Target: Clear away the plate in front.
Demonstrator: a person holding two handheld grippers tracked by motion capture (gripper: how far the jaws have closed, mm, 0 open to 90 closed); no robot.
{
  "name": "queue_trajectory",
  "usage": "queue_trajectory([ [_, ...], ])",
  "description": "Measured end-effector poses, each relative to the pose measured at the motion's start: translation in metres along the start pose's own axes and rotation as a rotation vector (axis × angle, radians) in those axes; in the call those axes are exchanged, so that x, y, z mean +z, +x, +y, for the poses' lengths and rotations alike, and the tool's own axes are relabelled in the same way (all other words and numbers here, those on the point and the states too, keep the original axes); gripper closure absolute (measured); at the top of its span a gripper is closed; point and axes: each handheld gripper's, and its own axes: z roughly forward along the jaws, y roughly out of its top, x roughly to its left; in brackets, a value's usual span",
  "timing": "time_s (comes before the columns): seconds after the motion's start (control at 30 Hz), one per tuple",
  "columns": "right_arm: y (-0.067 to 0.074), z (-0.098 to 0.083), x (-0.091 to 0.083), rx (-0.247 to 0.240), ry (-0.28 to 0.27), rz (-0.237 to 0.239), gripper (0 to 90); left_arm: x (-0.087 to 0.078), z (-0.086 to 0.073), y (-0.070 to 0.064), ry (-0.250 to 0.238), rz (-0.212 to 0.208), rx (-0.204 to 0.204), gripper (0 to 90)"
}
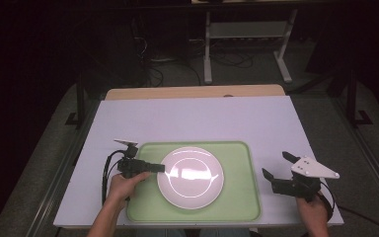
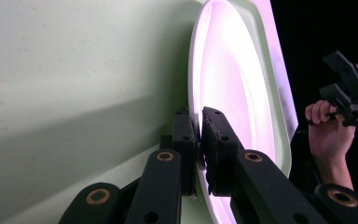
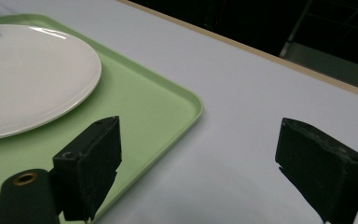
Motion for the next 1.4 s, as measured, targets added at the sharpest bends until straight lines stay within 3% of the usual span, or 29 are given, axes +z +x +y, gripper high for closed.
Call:
queue_trajectory([
  [0.23, 0.0, 0.0, 0.0, -0.002, -0.001, 0.001, 13.3, 0.003, -0.001, -0.002, 0.022, 0.031, 0.021, 82.3],
  [0.43, 0.0, 0.0, 0.0, -0.002, 0.0, 0.0, 13.3, 0.004, -0.002, -0.001, 0.022, 0.013, 0.015, 82.2],
  [0.53, 0.001, 0.001, 0.001, -0.004, 0.001, 0.001, 13.4, 0.006, -0.001, -0.002, 0.031, 0.033, 0.021, 81.6],
  [0.87, 0.0, 0.001, 0.0, -0.005, -0.004, 0.004, 13.4, 0.01, -0.001, -0.001, 0.043, 0.035, 0.023, 79.1],
  [1.13, 0.001, 0.001, 0.001, -0.006, -0.001, 0.006, 13.3, 0.004, 0.0, -0.002, 0.035, 0.031, 0.037, 74.7],
  [1.4, 0.001, 0.001, 0.002, -0.005, 0.005, 0.006, 13.3, -0.011, 0.002, -0.001, -0.004, 0.046, 0.052, 69.8],
])
